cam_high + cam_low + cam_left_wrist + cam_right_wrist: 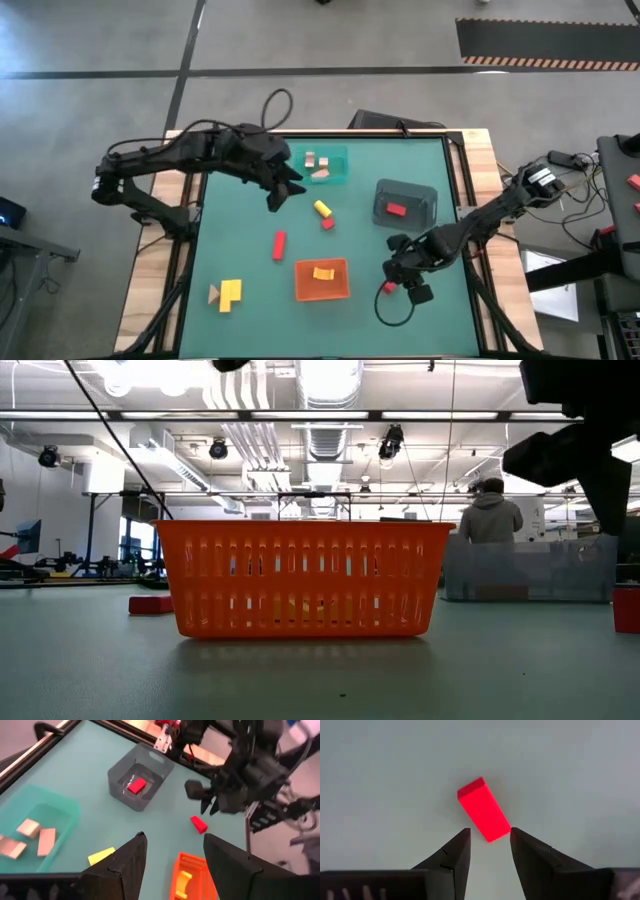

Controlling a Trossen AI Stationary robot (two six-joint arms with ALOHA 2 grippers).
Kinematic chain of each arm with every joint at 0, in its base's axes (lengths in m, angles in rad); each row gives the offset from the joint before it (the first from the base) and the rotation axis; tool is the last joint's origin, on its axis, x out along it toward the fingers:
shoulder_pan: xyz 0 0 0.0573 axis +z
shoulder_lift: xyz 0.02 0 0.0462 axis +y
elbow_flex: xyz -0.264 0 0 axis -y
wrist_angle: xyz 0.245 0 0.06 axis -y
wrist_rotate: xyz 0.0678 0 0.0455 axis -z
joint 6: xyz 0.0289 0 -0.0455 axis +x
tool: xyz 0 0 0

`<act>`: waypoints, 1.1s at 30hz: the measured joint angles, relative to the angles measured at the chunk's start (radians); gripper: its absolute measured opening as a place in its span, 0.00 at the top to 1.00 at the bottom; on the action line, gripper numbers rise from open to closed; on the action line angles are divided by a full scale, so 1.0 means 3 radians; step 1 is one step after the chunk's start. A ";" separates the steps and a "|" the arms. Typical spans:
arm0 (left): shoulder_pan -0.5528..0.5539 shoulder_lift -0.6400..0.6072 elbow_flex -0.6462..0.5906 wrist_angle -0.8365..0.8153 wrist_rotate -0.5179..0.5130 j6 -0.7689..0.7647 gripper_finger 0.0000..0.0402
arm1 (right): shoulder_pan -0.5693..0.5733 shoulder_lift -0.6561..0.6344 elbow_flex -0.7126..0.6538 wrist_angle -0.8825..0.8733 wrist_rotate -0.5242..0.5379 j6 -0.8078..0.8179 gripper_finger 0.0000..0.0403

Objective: Sort & place blocks by color
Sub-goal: Put the red block into the black bin

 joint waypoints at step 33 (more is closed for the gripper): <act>0.0003 -0.0395 -0.0003 -0.0026 -0.0025 -0.0099 0.55 | -0.0009 0.0361 -0.0313 0.0687 -0.0223 0.0003 0.39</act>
